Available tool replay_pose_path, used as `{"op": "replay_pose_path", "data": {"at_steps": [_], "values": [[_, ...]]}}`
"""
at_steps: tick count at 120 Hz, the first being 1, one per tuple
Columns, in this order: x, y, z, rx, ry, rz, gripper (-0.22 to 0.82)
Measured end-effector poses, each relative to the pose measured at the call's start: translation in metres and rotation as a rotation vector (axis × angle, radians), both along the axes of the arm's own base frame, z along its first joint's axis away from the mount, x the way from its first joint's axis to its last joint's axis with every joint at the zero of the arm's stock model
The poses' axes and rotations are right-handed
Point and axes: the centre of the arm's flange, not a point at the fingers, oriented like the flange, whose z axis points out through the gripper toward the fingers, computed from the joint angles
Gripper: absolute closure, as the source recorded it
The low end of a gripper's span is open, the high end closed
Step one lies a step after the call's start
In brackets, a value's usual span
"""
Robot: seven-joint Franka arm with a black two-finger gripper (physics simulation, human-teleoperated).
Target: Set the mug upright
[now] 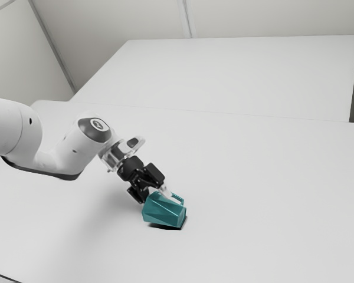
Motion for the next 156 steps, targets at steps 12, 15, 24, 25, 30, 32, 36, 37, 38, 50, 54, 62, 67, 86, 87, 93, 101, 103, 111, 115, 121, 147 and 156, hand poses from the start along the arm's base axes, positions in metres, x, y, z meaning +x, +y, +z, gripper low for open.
{"op": "replay_pose_path", "data": {"at_steps": [12, 15, 24, 25, 30, 32, 36, 37, 38, 50, 54, 62, 67, 86, 87, 93, 101, 103, 111, 115, 121, 147, 156], "values": [[0.002, 0.000, 0.003, -0.002, -0.009, -0.001, 0.43], [0.002, 0.000, 0.003, -0.003, -0.012, -0.001, 0.47], [0.003, 0.000, 0.005, -0.004, -0.017, -0.002, 0.58], [0.003, 0.000, 0.006, -0.004, -0.018, -0.002, 0.59], [0.003, -0.001, 0.007, -0.004, -0.020, -0.003, 0.63], [0.003, -0.001, 0.007, -0.004, -0.021, -0.003, 0.65], [0.004, -0.001, 0.008, -0.005, -0.024, -0.004, 0.67], [0.004, -0.001, 0.008, -0.005, -0.024, -0.005, 0.68], [0.004, -0.001, 0.008, -0.005, -0.025, -0.005, 0.68], [0.007, -0.006, 0.017, -0.008, -0.045, -0.018, 0.72], [0.009, -0.010, 0.022, -0.008, -0.057, -0.026, 0.73], [0.011, -0.018, 0.033, -0.009, -0.082, -0.045, 0.75], [0.012, -0.022, 0.040, -0.009, -0.096, -0.055, 0.76], [0.014, -0.028, 0.063, 0.006, -0.145, -0.083, 0.77], [0.014, -0.028, 0.063, 0.008, -0.147, -0.085, 0.77], [0.015, -0.028, 0.065, 0.018, -0.153, -0.091, 0.78], [0.016, -0.026, 0.067, 0.037, -0.158, -0.101, 0.78], [0.017, -0.025, 0.068, 0.044, -0.161, -0.105, 0.78], [0.022, -0.022, 0.077, 0.081, -0.179, -0.126, 0.78], [0.023, -0.021, 0.081, 0.099, -0.187, -0.135, 0.78], [0.025, -0.019, 0.090, 0.131, -0.205, -0.151, 0.78], [0.023, -0.014, 0.121, 0.271, -0.247, -0.215, 0.78], [0.025, -0.012, 0.126, 0.320, -0.253, -0.235, 0.78]]}}
